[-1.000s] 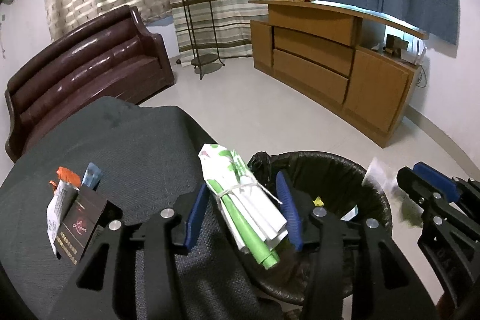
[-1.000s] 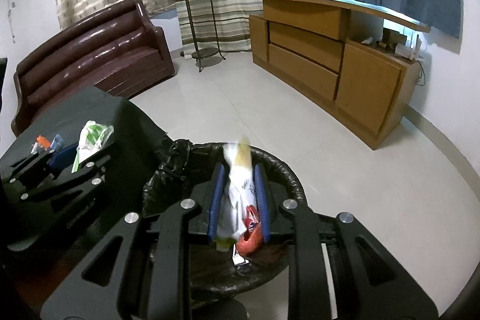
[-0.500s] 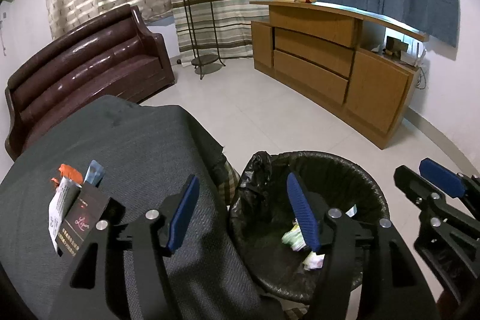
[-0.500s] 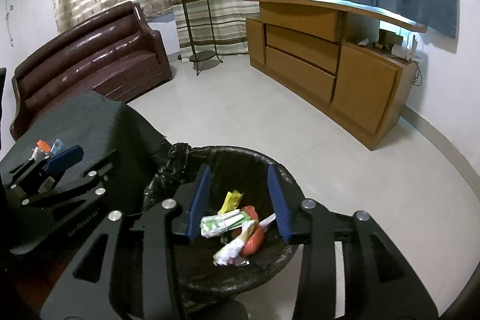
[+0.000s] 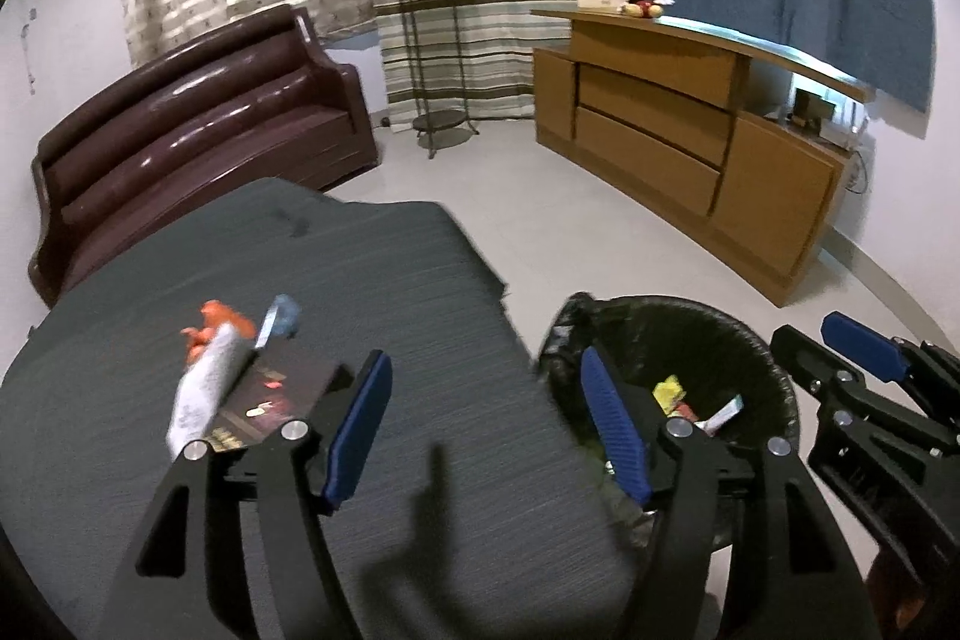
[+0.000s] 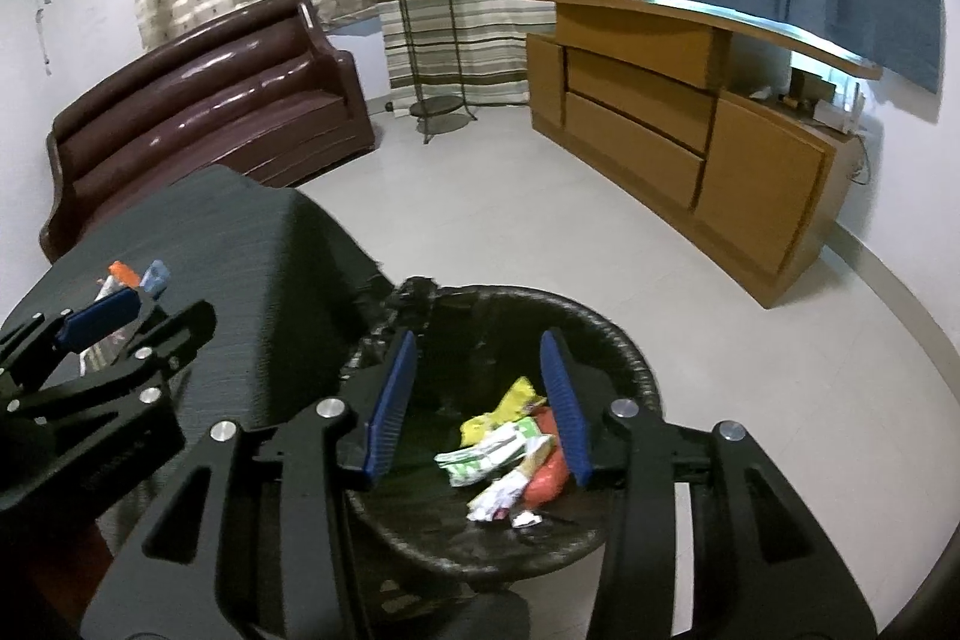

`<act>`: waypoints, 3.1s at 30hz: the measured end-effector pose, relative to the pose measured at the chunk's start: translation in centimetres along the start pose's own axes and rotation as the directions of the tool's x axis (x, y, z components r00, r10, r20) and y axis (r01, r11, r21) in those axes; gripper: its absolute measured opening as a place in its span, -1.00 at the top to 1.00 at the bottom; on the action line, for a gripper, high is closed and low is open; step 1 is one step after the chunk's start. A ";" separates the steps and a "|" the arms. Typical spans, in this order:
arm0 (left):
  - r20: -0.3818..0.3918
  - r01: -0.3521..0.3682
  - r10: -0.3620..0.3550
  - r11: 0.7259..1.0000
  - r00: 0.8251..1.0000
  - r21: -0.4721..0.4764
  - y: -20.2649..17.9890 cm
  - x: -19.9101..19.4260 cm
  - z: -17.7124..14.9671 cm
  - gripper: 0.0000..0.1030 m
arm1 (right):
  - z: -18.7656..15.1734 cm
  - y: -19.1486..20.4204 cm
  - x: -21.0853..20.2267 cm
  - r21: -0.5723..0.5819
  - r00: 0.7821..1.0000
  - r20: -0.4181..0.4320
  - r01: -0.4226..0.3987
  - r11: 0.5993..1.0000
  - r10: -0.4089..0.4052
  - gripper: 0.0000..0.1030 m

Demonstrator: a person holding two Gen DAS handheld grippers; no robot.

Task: Collect trash
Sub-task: 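Move both open tools from the bin back toward the table, then grasp the dark brown cigarette box with the right tool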

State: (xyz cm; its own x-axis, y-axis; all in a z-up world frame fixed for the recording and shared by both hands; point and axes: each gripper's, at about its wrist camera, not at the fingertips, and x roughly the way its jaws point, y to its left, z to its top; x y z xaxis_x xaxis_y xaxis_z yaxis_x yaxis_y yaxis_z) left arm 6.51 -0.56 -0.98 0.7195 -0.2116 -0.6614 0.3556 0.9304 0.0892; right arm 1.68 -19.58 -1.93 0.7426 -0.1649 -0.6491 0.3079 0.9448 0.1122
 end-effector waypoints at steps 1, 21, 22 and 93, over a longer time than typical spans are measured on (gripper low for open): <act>0.000 -0.008 0.008 1.000 1.000 -0.004 0.5 -0.1 -0.1 -0.25 | 0.0 0.3 0.0 -0.005 1.000 0.000 -0.004 1.000 0.004 0.17; -0.034 -0.193 0.190 0.974 0.981 -0.116 11.8 -0.7 -2.6 -0.35 | -0.1 8.0 0.6 -0.081 0.997 -0.026 -0.080 0.994 0.078 -0.10; -0.037 -0.196 0.193 0.973 0.980 -0.119 12.3 -0.6 -2.6 -0.35 | -0.1 8.3 0.6 -0.082 0.996 -0.028 -0.083 0.993 0.081 -0.10; -0.083 -0.092 0.075 0.969 0.994 -0.228 23.4 -1.8 -5.9 -0.18 | -2.3 22.9 3.5 -0.260 0.986 -0.164 -0.066 0.963 0.023 -0.35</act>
State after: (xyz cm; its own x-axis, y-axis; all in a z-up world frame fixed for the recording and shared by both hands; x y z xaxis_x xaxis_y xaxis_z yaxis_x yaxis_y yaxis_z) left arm 9.99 23.35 -2.10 0.6921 -0.1159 -0.7125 0.1426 0.9895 -0.0224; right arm 9.96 2.17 -3.35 0.6424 -0.0942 -0.7605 0.0925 0.9947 -0.0450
